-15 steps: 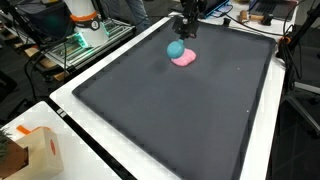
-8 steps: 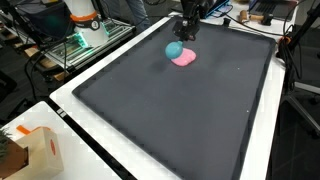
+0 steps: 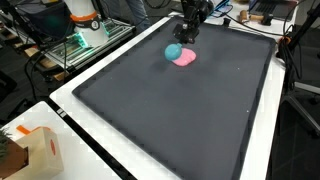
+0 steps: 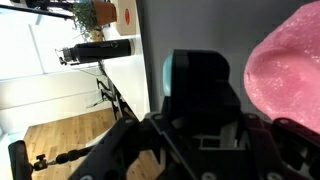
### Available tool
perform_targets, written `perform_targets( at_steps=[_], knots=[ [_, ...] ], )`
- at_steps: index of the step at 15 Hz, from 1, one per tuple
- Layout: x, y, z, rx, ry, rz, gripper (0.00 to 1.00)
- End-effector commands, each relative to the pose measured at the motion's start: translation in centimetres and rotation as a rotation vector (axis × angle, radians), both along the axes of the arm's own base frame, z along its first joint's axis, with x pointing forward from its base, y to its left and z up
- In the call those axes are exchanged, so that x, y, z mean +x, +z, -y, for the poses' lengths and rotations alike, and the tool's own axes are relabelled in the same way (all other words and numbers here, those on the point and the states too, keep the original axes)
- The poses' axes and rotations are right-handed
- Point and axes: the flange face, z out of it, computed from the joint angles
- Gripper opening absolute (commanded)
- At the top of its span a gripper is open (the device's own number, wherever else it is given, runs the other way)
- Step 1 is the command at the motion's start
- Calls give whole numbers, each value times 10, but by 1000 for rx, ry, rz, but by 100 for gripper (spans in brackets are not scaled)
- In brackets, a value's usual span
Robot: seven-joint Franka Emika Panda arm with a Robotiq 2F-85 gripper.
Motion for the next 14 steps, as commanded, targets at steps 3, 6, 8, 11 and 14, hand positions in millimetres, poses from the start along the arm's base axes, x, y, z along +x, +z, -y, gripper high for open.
perform_targets(
  at_steps=[3,6,8,11,14],
  knots=[
    [6,-10,-2,-29,-3,0,25],
    [10,-13,1,-29,-10,-3,25],
    [12,-13,3,-30,-17,-3,25],
    [16,-15,8,-32,-28,-6,25],
    [21,-16,16,-32,-35,-19,25]
  ],
)
